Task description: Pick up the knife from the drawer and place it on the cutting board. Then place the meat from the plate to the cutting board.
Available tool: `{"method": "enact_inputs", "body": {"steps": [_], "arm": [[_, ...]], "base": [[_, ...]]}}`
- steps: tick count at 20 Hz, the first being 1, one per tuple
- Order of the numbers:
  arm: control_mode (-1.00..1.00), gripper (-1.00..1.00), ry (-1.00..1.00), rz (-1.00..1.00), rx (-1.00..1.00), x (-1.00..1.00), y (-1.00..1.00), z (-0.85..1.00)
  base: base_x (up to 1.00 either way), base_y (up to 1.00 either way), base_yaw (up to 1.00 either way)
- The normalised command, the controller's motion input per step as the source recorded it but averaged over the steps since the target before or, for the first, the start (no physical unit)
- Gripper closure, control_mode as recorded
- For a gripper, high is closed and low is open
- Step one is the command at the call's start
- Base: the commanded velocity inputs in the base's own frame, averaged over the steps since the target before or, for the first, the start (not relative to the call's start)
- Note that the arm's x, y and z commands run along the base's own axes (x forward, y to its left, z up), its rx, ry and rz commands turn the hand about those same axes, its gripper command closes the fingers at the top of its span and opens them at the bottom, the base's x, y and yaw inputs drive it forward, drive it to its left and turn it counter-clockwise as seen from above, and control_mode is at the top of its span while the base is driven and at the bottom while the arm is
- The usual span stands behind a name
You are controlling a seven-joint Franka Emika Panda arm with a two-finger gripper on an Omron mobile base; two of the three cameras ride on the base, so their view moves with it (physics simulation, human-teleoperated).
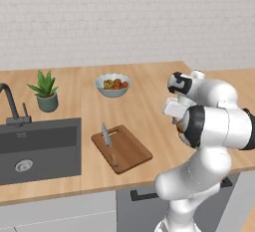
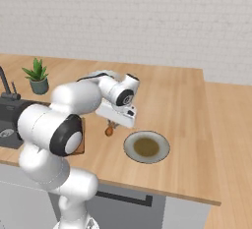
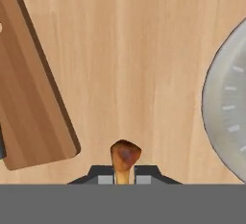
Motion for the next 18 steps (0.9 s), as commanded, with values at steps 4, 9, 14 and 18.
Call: {"method": "enact_inputs", "body": {"steps": [4,9,14,18], "arm": [[-1.0,1.0,0.03,-0.04,0.05,0.21,1.0,-0.02],[-1.0,1.0,0.06,-0.01,0.0,0.09,1.0,0.0],[-1.0,1.0,0.04,-0.04,-0.17,0.03,0.93,-0.15],[-1.0,1.0,0.0,-0.03,-0.19,0.01,0.65,-0.25]], "base": [[0.0,0.0,0.0],[0.0,0.0,0.0],[0.0,0.0,0.0],[0.0,0.0,0.0]]}}
